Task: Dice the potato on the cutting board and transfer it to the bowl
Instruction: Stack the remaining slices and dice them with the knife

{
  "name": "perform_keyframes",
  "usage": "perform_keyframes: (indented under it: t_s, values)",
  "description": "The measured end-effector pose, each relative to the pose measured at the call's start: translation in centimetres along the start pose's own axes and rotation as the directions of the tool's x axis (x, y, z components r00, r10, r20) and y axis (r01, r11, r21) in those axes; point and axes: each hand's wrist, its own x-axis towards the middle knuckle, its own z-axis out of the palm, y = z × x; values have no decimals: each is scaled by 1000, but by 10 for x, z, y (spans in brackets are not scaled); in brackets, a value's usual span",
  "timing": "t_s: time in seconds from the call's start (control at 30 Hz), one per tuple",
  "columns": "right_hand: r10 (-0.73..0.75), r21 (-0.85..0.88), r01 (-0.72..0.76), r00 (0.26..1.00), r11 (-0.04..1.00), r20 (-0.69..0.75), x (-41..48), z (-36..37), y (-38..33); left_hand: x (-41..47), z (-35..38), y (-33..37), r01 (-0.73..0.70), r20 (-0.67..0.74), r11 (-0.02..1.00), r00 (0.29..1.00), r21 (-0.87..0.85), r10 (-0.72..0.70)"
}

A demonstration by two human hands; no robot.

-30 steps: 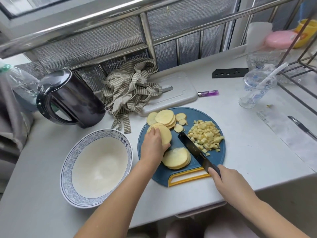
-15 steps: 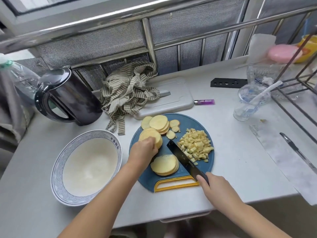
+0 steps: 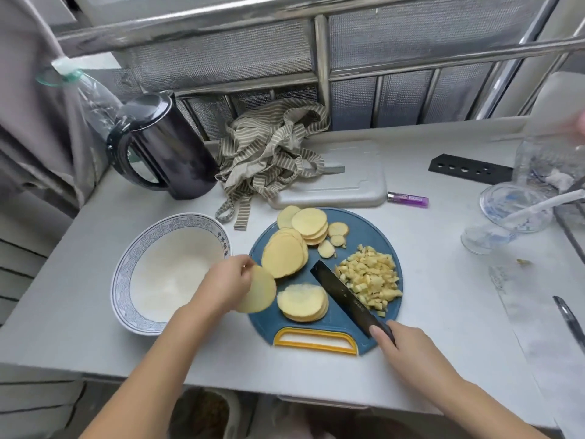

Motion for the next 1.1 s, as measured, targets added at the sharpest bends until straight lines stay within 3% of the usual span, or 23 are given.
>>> perform_keyframes:
  t_s: [0.1,0.23,0.3,0.43,0.6,0.63,0.7,0.8,1.0,1.1]
  values:
    - [-18,-37,18,1000,999,18,5,-5,5,-5,13,-8,-7,119,969,993,246,-23]
    - [-47,-55,49,998,997,29,9,-11,6,-1,30,-2,-22,189,940,981,340,-45]
    - [-58,-54,60,998,997,30,9,-13,5,-1,40,-1,-34,222,960,975,279,-29]
    - [-67,-40,67,998,997,16,1,-14,6,-5,54,2,36,28,997,999,-72,-34]
    - [-55,24,56,998,998,-11,-8,-15,11,-25,60,17,-75,-271,994,958,83,95]
    - [-59,31,60,998,998,-17,-9,-16,11,-28,60,24,-149,-242,985,956,87,166]
    - [-73,47,74,997,996,-34,-12,-17,8,-29,65,39,-303,-27,948,951,96,307]
    - [-80,68,83,996,994,-48,-15,-18,4,-22,71,51,-429,226,887,893,170,389]
    - [-48,98,55,997,994,-68,-20,-12,9,-11,67,47,-576,399,743,805,342,440]
    - [-51,114,58,997,992,-65,-27,-13,7,-15,68,49,-603,378,713,792,357,480]
